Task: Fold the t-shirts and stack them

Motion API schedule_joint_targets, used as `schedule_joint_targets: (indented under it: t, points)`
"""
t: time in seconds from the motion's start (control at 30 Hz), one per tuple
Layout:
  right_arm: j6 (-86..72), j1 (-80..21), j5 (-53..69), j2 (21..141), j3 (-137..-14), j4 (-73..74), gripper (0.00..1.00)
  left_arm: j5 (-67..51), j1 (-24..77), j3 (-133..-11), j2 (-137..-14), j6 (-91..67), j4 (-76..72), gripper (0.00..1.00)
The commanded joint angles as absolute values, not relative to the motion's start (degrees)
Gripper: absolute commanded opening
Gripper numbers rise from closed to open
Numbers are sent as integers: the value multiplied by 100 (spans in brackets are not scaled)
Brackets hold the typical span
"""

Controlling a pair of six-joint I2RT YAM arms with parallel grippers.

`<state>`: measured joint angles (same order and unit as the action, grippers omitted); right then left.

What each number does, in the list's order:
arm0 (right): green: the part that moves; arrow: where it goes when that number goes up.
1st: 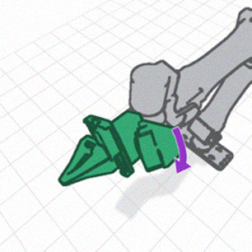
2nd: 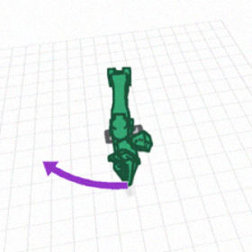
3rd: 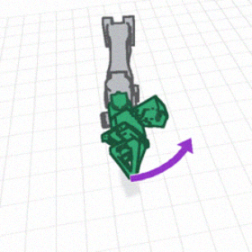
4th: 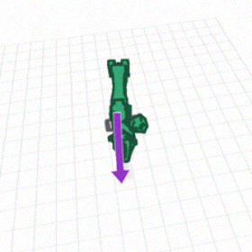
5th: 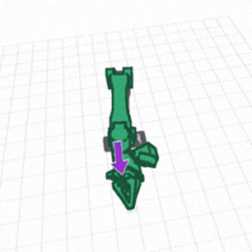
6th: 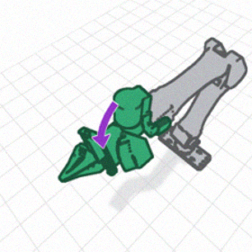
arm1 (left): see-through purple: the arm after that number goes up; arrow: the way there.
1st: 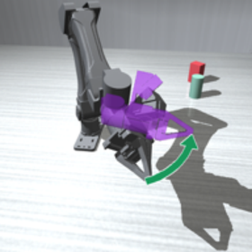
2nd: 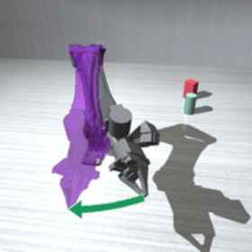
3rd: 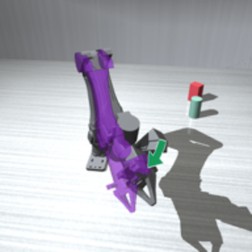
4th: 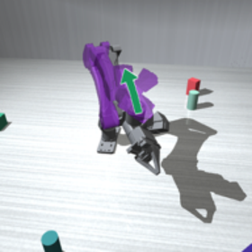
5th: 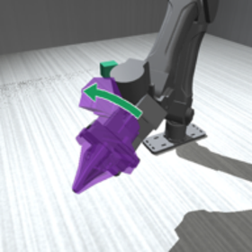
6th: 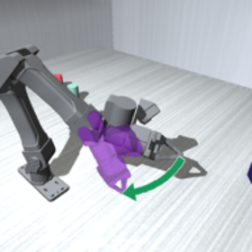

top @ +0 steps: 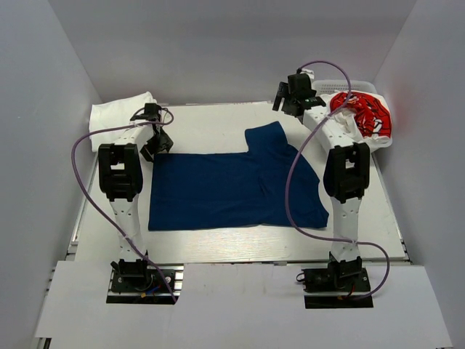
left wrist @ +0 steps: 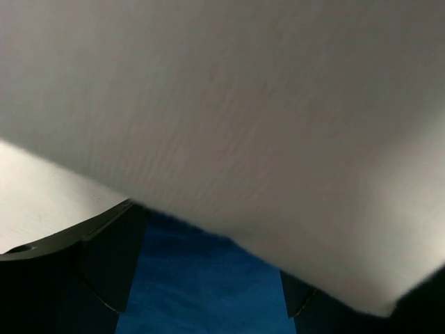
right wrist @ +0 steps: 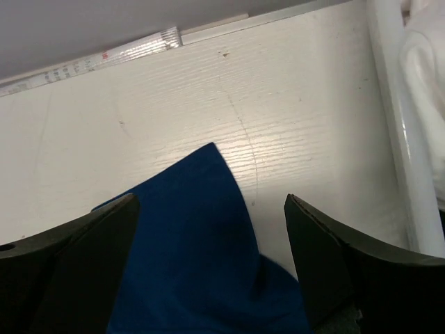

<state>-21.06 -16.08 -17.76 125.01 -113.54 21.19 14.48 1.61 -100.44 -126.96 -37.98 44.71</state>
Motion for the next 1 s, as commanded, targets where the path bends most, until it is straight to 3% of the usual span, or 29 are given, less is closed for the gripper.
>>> schedule_joint_targets:
  t: [0.0, 0.23, 0.47, 0.6, 0.97]
  points:
    - [-1758, -1573, -1907, 12840, -11918, 2391, 90, 1556, 123, -9914, -12375, -3814, 4447, 81]
    - [-1820, -1556, -1890, 12832, -11637, 2083, 90, 1556, 123, -9158, -12111, -3876, 4219, 76]
    - [-1723, -1556, -1627, 13086, -11785, 1890, 90, 1380, 123, -9299, -12357, -3946, 4281, 31]
    - [-1600, -1573, -1415, 13394, -11935, 1750, 90, 1380, 123, -9404, -12357, -3946, 4280, 14]
    - [-1204, -1591, -958, 14509, -12787, 1283, 90, 1916, 237, -9721, -12226, -3639, 4571, 1]
